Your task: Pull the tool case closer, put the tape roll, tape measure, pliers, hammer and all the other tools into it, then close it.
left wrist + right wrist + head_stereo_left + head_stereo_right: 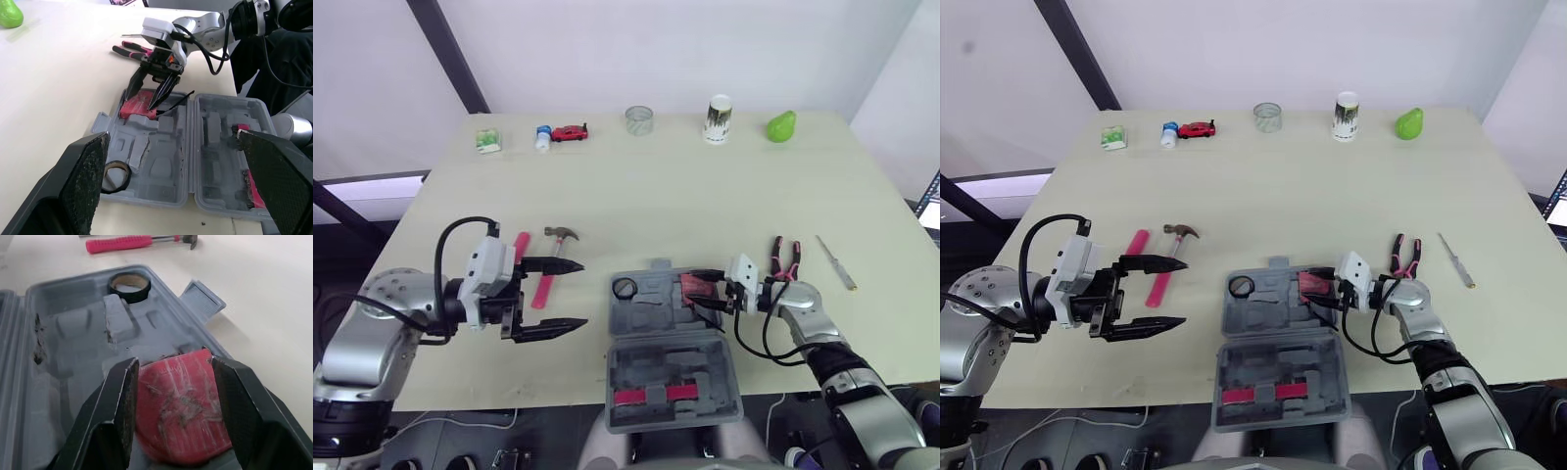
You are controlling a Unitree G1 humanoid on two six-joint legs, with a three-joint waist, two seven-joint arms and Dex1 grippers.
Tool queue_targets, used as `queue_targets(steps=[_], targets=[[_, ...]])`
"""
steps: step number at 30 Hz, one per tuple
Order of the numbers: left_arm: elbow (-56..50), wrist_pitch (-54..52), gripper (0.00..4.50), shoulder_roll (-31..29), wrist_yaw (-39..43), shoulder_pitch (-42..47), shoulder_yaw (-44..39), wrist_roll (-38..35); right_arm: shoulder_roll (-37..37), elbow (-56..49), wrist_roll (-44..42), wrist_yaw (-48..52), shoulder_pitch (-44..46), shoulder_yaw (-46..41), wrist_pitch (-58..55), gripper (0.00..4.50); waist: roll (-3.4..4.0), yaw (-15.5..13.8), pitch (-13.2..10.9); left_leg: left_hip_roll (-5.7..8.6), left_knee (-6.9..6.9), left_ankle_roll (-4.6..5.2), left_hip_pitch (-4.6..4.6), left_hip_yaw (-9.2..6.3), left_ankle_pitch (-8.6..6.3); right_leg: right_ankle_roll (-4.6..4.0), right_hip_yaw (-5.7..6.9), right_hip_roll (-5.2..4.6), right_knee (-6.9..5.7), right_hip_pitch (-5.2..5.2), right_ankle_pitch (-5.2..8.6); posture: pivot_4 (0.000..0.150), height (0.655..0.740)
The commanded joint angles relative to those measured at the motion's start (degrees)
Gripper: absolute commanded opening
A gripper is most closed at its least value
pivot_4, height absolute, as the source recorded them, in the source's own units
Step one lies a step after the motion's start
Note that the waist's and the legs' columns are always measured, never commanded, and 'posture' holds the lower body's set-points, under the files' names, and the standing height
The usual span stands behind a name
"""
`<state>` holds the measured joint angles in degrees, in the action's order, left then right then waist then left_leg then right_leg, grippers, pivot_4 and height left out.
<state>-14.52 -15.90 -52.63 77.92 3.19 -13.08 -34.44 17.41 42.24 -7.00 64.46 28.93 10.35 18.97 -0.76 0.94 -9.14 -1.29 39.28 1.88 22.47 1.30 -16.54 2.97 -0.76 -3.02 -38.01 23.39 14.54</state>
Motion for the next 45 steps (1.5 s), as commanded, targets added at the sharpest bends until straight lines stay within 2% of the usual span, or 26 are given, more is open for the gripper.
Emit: queue_targets(steps=[1, 4, 7, 11, 14, 19, 23, 27, 28, 34, 38, 45], targets=[[-1.3, 0.28, 4.5, -0.85, -0.01, 0.28, -1.62, -0.66, 0.12, 6.6, 3.55, -1.21, -0.98, 1.47, -0.51, 2.44, -0.04, 0.05, 0.03, 0.0, -0.01, 0.01, -0.08, 0.0, -0.01, 0.0, 0.0, 0.0, 0.0, -0.08, 0.0, 0.15, 0.74], [-1.16, 0.36, 4.5, -0.79, -0.05, 0.42, -1.5, -0.58, 0.2, 9.08, 5.5, -1.93, -0.55, 2.83, -1.4, 2.44, -0.13, 0.05, 0.14, -0.02, -0.13, 0.24, -0.89, 0.0, -0.15, -0.03, 0.0, -0.01, 0.06, -0.89, 0.02, 0.15, 0.74], [-1.17, 0.34, 4.5, -0.72, -0.11, 0.46, -1.39, -0.6, 0.51, 10.44, 7.82, -2.87, -0.31, 4.64, -3.5, 2.44, -0.3, 0.1, 0.4, -0.03, -0.13, 0.23, -0.95, -0.01, -0.14, -0.04, -0.01, -0.02, 0.03, -0.9, 0.02, 0.15, 0.74], [-1.41, 0.39, 4.5, -0.5, -0.36, 0.17, -1.35, -0.57, 0.36, 10.52, 8.87, -4.3, -0.13, 5.47, -5.4, 2.44, -0.32, 0.11, 0.65, -0.05, -0.37, 0.23, -1.92, 0.0, -0.16, -0.27, -0.01, -0.08, 0.14, -1.73, 0.15, 0.15, 0.74], [-1.82, 0.31, 4.5, -0.09, -0.96, -0.2, -1.32, -0.64, -0.57, 7.91, 7.02, -4.98, -0.51, 4.12, -5.36, 2.44, -0.57, 0.09, 0.92, -0.04, -0.46, 0.23, -1.98, -0.02, -0.15, -0.29, -0.01, -0.09, 0.14, -1.75, 0.17, 0.15, 0.74], [-2.81, -1.38, 4.5, 0.94, -4.15, -1.9, -2.51, -1.55, 1.65, -3.0, 6.18, -6.64, -1.95, 2.43, -6.44, 2.44, -0.57, 0.12, 0.92, -0.04, -0.5, 0.22, -1.89, -0.02, -0.15, -0.3, -0.05, -0.31, 0.15, -1.71, 0.16, 0.15, 0.74], [-3.99, -1.17, 4.5, 1.95, -6.61, -4.77, -3.94, -0.93, 3.63, -17.28, 2.05, -6.83, -4.53, -0.19, -11.5, 2.44, -0.01, -0.12, 0.54, 0.03, -0.51, 0.22, -1.69, -0.04, -0.15, -0.29, -0.03, -0.69, 0.17, -1.57, 0.16, 0.15, 0.74], [-5.11, -1.64, 4.5, 4.5, -8.64, -6.87, -6.63, -3.74, 4.64, -28.46, -1.33, -9.56, -8.12, -3.15, -15.35, 2.44, 0.04, -0.13, 0.51, 0.07, -0.58, 0.21, -0.84, -0.04, -0.14, -0.13, -0.01, -0.73, 0.13, -0.7, 0.07, 0.15, 0.74], [-5.02, -1.48, 4.5, 4.95, -9.23, -7.83, -7.27, -3.49, 4.7, -31.56, -3.05, -10.4, -9.56, -4.61, -16.14, 2.44, 0.03, -0.05, 0.5, 0.06, -0.57, 0.17, -0.49, -0.07, -0.11, -0.13, 0.01, -0.7, 0.09, -0.33, 0.06, 0.15, 0.74], [-0.26, 3.83, 4.5, 11.46, -14.99, -17.1, -11.85, 0.62, 9.08, -46.56, -9.19, -15.1, -25.74, -15.99, -18.51, 2.44, 0.05, -0.25, 0.47, 0.06, -0.78, 0.17, -0.34, -0.01, -0.12, -0.15, 0.07, -0.65, 0.4, -0.23, 0.11, 0.15, 0.74], [3.14, 6.57, 4.5, 15.27, -17.75, -21.58, -15.47, 1.51, 11.9, -48.98, -10.7, -16.77, -36.42, -23.34, -17.1, 2.44, -0.04, -0.56, 0.44, 0.1, -0.79, 0.22, -0.34, -0.01, -0.15, -0.14, 0.09, -0.78, 0.52, -0.3, 0.12, 0.15, 0.74], [15.05, 11.23, 4.5, 18.56, -20.69, -26.37, -21.98, 2.43, 12.47, -45.72, -15.52, -17.5, -51.8, -36.57, -13.98, 2.44, -0.08, -0.31, 0.43, 0.01, -0.78, 0.22, -0.77, 0.09, -0.13, -0.34, 0.09, -0.52, 0.4, -0.58, 0.27, 0.15, 0.74]])
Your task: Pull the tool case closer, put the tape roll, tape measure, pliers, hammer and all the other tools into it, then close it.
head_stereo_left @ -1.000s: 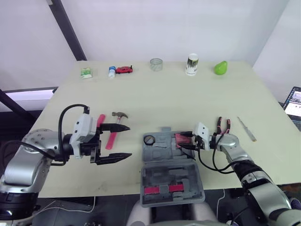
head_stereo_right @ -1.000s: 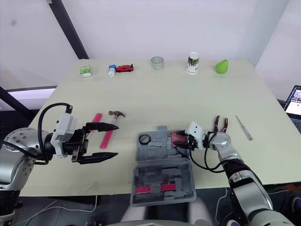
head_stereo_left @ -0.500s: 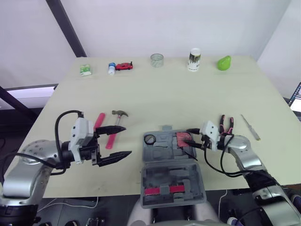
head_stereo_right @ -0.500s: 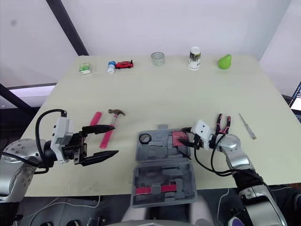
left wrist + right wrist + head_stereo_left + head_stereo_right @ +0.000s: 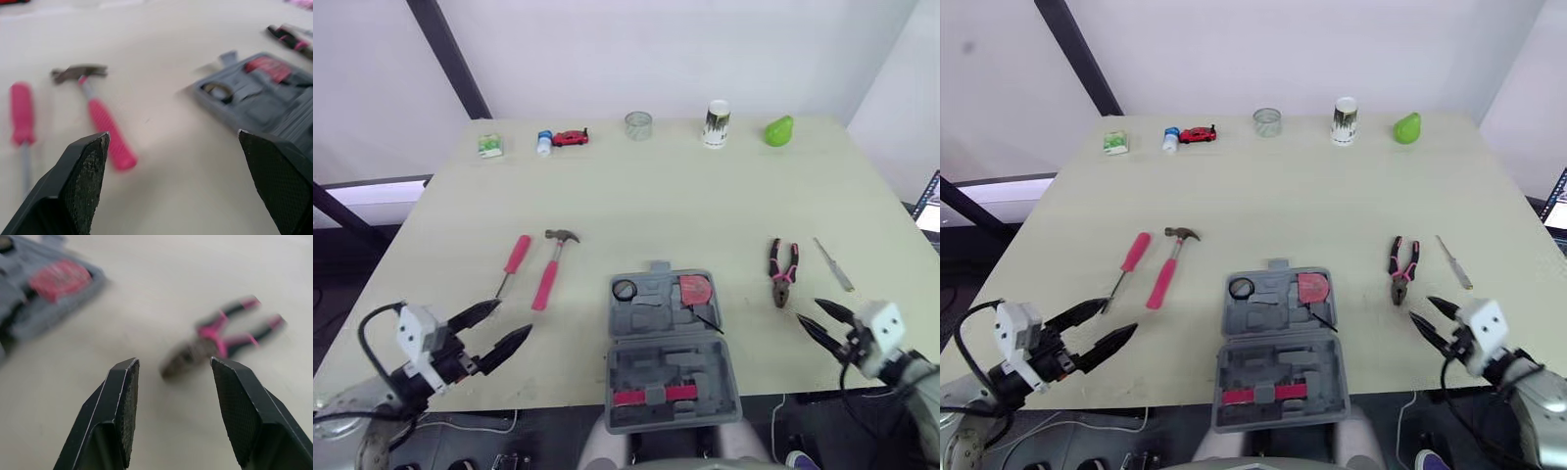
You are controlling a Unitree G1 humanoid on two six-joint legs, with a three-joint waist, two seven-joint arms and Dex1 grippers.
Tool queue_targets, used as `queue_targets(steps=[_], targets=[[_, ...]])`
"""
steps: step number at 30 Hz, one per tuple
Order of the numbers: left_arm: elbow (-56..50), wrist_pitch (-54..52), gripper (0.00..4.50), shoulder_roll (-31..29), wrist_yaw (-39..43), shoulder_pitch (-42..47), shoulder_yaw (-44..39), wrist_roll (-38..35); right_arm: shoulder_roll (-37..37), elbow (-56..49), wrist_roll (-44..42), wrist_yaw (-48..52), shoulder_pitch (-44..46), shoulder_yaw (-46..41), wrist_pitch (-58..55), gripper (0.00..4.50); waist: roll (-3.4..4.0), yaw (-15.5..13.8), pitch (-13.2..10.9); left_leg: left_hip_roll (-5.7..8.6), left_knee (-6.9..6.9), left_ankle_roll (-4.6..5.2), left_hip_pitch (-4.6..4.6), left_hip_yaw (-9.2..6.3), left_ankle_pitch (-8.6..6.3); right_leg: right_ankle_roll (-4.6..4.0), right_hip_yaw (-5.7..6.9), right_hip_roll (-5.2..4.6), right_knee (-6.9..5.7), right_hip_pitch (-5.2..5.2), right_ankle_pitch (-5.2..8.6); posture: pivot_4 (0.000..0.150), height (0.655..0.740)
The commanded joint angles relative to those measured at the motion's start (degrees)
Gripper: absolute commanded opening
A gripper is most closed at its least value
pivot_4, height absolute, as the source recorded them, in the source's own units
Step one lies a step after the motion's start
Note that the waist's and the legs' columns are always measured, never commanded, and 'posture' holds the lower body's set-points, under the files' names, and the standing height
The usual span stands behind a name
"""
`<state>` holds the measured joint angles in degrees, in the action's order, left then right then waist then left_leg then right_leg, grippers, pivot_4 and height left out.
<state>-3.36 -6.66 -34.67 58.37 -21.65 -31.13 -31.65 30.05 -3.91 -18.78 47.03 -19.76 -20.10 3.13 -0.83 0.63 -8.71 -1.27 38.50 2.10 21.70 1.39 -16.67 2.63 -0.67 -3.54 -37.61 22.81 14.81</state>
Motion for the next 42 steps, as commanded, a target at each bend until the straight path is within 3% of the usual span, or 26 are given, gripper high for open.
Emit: queue_targets(steps=[1, 2, 5, 6, 7, 19, 23, 28, 36, 42], targets=[[5.22, 2.41, 4.5, 0.78, -1.32, -1.93, -4.71, -0.38, -0.39, 1.35, -4.53, -0.06, -4.16, -7.62, 2.54, 2.44, -0.03, 0.05, -0.01, 0.0, 0.0, 0.0, 0.01, 0.0, 0.0, 0.0, 0.01, 0.04, 0.0, 0.0, 0.0, 0.15, 0.74], [6.71, 2.65, 4.5, 0.96, -1.59, -2.29, -5.64, -0.65, -0.81, 2.29, -5.68, -0.36, -5.07, -9.47, 2.92, 2.44, -0.08, 0.14, 0.0, 0.0, 0.0, 0.0, 0.02, 0.02, 0.0, 0.01, -0.01, 0.17, 0.03, 0.01, 0.0, 0.15, 0.74], [11.07, 3.94, 4.5, 0.94, -1.34, -3.34, -7.74, -0.87, -1.58, 6.33, -8.5, -0.41, -6.72, -14.3, 4.24, 3.7, -0.23, 0.12, 0.04, -0.02, 0.0, 0.0, 0.03, 0.08, -0.01, 0.01, -0.08, 0.18, 0.09, 0.01, 0.0, 0.15, 0.74], [11.95, 4.25, 4.5, 0.88, -1.06, -3.59, -8.05, -0.83, -1.51, 7.44, -8.99, 0.08, -7.05, -15.16, 4.64, 4.31, -0.25, 0.1, 0.05, -0.02, 0.01, 0.0, 0.02, 0.09, -0.01, 0.01, -0.09, 0.06, 0.08, 0.01, 0.0, 0.15, 0.74], [12.86, 4.57, 4.5, 0.78, -0.86, -3.69, -8.29, -0.72, -1.36, 8.66, -9.18, 0.44, -7.26, -15.91, 5.12, 4.42, -0.25, 0.08, 0.06, -0.02, 0.01, 0.0, 0.02, 0.09, -0.01, 0.01, -0.09, -0.09, 0.09, 0.01, 0.0, 0.15, 0.74], [14.39, 6.15, 4.5, -0.16, -1.19, -2.97, -8.44, -0.41, 0.2, 14.01, -9.6, 2.04, -5.94, -16.63, 5.76, 4.42, -0.24, 0.01, 0.08, -0.04, -0.03, -0.01, 0.05, 0.0, -0.02, -0.03, -0.21, -0.34, 0.11, 0.01, 0.0, 0.15, 0.74], [10.57, 5.3, 4.5, -2.02, 0.19, -2.4, -7.63, -0.88, -0.71, 11.2, -7.85, 3.11, -5.39, -12.43, 6.12, 4.42, -0.25, 0.02, 0.1, -0.04, -0.05, -0.02, 0.07, -0.05, -0.02, -0.05, -0.18, -0.46, 0.11, 0.01, 0.01, 0.15, 0.74], [3.1, 5.41, 4.5, -5.41, 2.88, 0.4, -0.24, 2.48, -2.5, 2.34, -8.29, 0.99, -3.6, -5.64, 0.52, 4.42, 0.0, -0.03, 0.12, -0.03, -0.09, -0.05, 0.1, -0.06, -0.04, -0.08, -0.17, -0.59, 0.13, 0.02, 0.0, 0.15, 0.74], [-5.02, 2.77, 4.5, -9.21, 6.01, 8.54, 9.1, 2.64, -5.05, -6.86, -2.81, -12.89, 4.48, 4.13, -12.49, 4.42, 0.06, 0.14, 0.16, -0.02, -0.21, -0.07, 0.3, -0.06, -0.03, -0.1, -0.1, -0.62, 0.15, 0.27, -0.01, 0.15, 0.74], [-10.02, -1.19, 4.5, -12.7, 10.57, 19.5, 17.15, 0.64, -11.37, -9.47, 4.76, -26.53, 11.45, 10.71, -20.21, 4.42, 0.15, 0.08, 0.18, 0.04, -0.18, -0.2, 0.64, -0.08, 0.09, -0.11, -0.08, -0.6, -0.07, 0.65, -0.02, 0.15, 0.74]])
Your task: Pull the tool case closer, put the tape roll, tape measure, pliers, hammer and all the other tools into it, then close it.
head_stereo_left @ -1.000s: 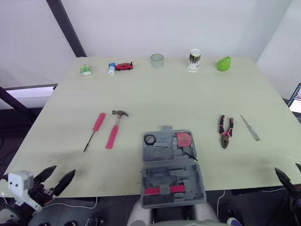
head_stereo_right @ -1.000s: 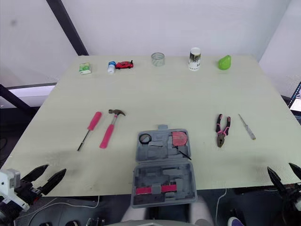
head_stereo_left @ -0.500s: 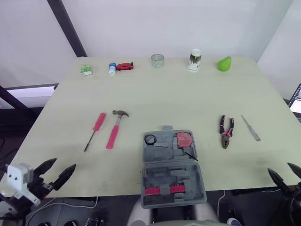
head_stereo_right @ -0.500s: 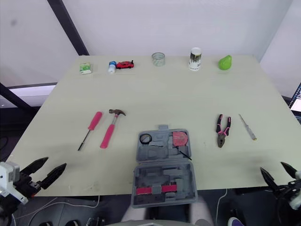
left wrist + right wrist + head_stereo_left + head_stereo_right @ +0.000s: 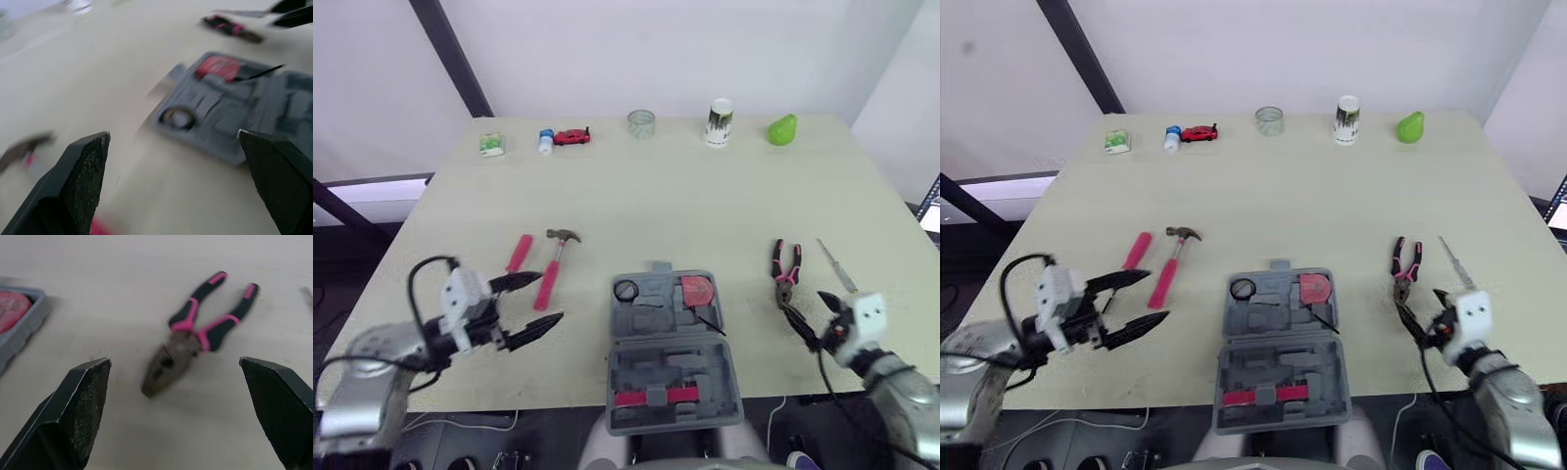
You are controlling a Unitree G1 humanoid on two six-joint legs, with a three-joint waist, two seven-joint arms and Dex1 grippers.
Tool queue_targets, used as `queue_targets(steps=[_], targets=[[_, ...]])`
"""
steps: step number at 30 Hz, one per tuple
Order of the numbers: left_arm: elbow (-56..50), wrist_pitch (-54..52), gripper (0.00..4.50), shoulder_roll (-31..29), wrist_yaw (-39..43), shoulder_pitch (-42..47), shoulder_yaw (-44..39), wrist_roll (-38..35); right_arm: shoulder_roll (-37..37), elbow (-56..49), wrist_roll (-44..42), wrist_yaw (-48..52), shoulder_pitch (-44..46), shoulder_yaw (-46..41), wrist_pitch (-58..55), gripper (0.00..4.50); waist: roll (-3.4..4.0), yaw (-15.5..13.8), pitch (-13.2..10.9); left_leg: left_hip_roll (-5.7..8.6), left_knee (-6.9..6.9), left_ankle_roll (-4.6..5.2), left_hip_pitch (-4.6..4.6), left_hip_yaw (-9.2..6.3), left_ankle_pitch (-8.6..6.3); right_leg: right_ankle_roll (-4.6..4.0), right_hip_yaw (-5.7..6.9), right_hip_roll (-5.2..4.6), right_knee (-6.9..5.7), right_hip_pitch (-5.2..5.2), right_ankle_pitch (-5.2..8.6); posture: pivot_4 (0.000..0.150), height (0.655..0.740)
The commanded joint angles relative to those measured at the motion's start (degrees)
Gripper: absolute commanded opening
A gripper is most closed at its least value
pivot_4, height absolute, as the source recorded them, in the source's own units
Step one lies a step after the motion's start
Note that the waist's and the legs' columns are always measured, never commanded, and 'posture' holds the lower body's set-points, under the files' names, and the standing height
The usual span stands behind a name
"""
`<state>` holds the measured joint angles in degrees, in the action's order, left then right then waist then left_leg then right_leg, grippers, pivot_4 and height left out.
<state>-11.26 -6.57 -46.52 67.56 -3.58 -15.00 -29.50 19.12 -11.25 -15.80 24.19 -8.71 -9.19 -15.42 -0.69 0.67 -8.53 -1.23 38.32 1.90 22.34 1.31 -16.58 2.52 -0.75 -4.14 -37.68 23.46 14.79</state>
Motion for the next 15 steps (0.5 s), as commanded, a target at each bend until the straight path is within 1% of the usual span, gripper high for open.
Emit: queue_targets(steps=[1, 6, 9, 11, 15], targets=[[-2.94, -2.01, 4.5, -1.1, 1.94, 3.1, 2.11, -1.97, -1.46, -2.3, 2.58, -5.58, 1.2, 0.43, -2.81, 4.42, 0.02, 0.03, -0.01, 0.01, 0.0, 0.0, 0.07, 0.0, 0.0, 0.01, 0.0, 0.01, 0.0, 0.05, -0.01, 0.15, 0.74], [-4.46, -4.31, 4.5, -1.53, 4.39, 9.26, 5.46, -3.17, -5.95, -2.47, 6.18, -13.7, 4.51, 1.83, -6.18, 4.42, 0.01, 0.19, -0.01, 0.06, 0.08, -0.09, 0.32, -0.07, 0.07, 0.21, 0.16, 0.2, -0.02, 0.2, -0.11, 0.15, 0.74], [-5.48, -5.92, 4.5, -1.71, 5.81, 12.38, 7.19, -4.15, -8.82, -2.34, 7.28, -17.26, 6.38, 2.27, -7.81, 4.42, 0.0, 0.2, -0.02, 0.06, 0.1, -0.05, 0.31, -0.08, 0.07, 0.23, 0.19, 0.64, -0.08, 0.2, -0.11, 0.15, 0.74], [-6.53, -7.08, 4.5, -1.65, 6.71, 14.13, 8.18, -5.02, -11.22, -2.04, 7.5, -20.64, 7.6, 1.41, -9.56, 4.42, 0.0, 0.18, -0.03, 0.06, 0.14, -0.02, 0.27, -0.04, 0.05, 0.25, 0.2, 0.8, -0.13, 0.19, -0.11, 0.15, 0.74], [-8.31, -9.04, 4.5, -1.98, 7.88, 15.95, 8.95, -6.63, -13.37, -1.46, 7.47, -24.03, 8.59, -0.22, -12.35, 4.42, -0.01, 0.19, -0.03, -0.02, 0.24, -0.02, 0.27, -0.07, 0.05, 0.25, 0.15, 1.0, -0.21, 0.19, -0.11, 0.15, 0.74]])
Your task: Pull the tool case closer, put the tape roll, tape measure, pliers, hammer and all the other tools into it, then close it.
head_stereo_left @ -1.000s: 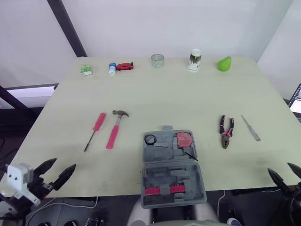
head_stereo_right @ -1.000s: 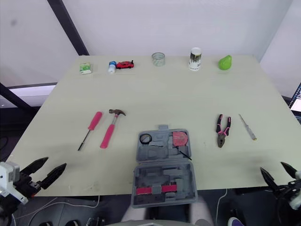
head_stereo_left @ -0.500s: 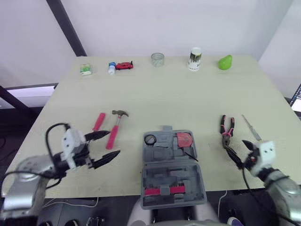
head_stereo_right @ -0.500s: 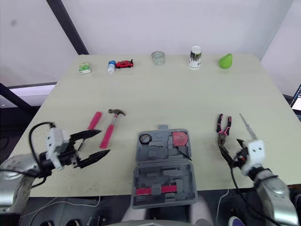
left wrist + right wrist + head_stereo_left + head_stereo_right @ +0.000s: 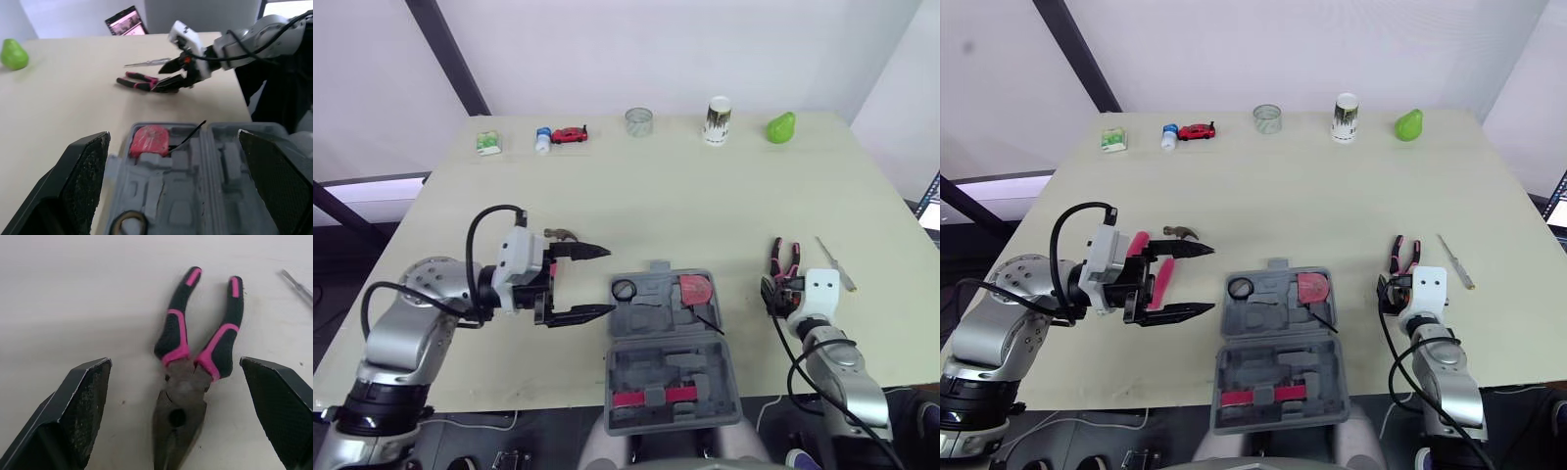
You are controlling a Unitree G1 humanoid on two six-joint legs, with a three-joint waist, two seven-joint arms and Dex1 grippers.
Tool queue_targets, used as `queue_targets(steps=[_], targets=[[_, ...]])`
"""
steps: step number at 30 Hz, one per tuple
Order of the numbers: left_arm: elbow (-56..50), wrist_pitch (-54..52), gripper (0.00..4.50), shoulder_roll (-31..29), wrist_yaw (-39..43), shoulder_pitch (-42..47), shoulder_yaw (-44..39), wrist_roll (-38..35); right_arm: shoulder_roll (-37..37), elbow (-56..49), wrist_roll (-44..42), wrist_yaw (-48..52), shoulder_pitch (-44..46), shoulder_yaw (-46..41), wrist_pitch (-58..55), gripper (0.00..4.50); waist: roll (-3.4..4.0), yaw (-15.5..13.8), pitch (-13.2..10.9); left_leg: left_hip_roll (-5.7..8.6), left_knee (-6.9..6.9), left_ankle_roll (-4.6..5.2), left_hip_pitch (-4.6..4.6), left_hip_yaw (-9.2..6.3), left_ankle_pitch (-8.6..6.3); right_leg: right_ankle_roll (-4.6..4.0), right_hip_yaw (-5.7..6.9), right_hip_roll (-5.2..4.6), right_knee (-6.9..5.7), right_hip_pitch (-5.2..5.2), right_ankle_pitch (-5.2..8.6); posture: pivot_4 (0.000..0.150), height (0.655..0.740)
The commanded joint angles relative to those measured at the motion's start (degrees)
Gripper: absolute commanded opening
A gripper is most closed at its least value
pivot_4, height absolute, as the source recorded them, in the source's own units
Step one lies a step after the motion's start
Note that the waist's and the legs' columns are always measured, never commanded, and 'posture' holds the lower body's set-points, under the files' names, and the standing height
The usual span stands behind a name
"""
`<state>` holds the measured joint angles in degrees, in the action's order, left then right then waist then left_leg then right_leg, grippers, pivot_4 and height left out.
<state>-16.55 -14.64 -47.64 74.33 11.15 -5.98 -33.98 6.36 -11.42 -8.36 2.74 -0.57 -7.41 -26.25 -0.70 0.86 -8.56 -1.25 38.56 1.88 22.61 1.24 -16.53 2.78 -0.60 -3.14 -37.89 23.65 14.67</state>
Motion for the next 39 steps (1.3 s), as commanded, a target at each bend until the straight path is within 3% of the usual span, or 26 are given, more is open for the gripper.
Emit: queue_targets(steps=[1, 7, 10, 13, 30, 33, 39], targets=[[-3.39, -1.5, 4.5, -1.01, 1.34, 1.43, -0.09, -2.42, -0.88, -1.33, -0.18, -3.09, 0.52, -2.39, -2.47, 4.42, 0.0, -0.02, 0.0, 0.0, 0.0, 0.0, 0.0, 0.0, 0.0, 0.0, -0.01, 0.01, -0.01, 0.0, 0.0, 0.15, 0.74], [-6.04, -5.52, 4.5, -2.51, 2.3, 2.13, -0.27, -5.12, -0.03, -0.72, -0.46, -2.45, 0.72, -2.84, -4.09, 4.42, 0.01, 0.06, 0.0, -0.01, 0.0, -0.01, -0.03, 0.02, 0.01, 0.0, -0.04, 0.04, -0.01, 0.0, 0.0, 0.15, 0.74], [-6.29, -5.38, 4.5, -2.32, 2.22, 1.92, -0.33, -5.1, 0.56, 0.54, -0.4, -1.36, 1.47, -2.58, -3.44, 3.57, 0.01, 0.11, 0.0, -0.01, 0.0, -0.01, -0.05, 0.02, 0.01, 0.0, -0.07, 0.1, -0.02, 0.0, 0.0, 0.15, 0.74], [-6.49, -4.91, 4.5, -2.25, 2.48, 0.96, -0.51, -4.9, 0.95, 2.57, 0.02, -0.56, 2.99, -1.81, -3.41, 2.14, 0.01, 0.15, 0.0, -0.01, 0.0, -0.02, -0.06, 0.04, 0.01, 0.0, -0.11, 0.11, -0.03, 0.0, 0.0, 0.15, 0.74], [-5.35, -3.18, 4.5, -1.82, 2.36, -0.43, -1.09, -4.32, 1.23, 6.81, 0.49, 0.53, 4.81, -1.21, -1.37, 2.14, -0.01, 0.21, 0.01, -0.02, 0.02, -0.04, -0.11, 0.06, 0.02, 0.0, -0.15, 0.15, -0.05, -0.01, 0.0, 0.15, 0.74], [-5.35, -3.01, 4.5, -1.78, 2.29, -0.51, -1.06, -4.42, 1.27, 7.06, 0.61, 0.42, 4.79, -1.26, -1.09, 0.99, -0.02, 0.19, 0.01, -0.01, 0.02, -0.04, -0.12, 0.06, 0.02, 0.0, -0.16, 0.15, -0.07, -0.02, 0.0, 0.15, 0.74], [-5.16, -2.9, 4.5, -1.43, 2.05, -0.53, -1.19, -4.88, 1.8, 7.25, 0.91, 0.57, 4.41, -1.27, -0.51, 0.96, -0.02, 0.17, 0.01, -0.02, 0.03, -0.04, -0.13, 0.06, 0.03, 0.0, -0.16, 0.15, -0.07, -0.03, 0.0, 0.15, 0.74]])
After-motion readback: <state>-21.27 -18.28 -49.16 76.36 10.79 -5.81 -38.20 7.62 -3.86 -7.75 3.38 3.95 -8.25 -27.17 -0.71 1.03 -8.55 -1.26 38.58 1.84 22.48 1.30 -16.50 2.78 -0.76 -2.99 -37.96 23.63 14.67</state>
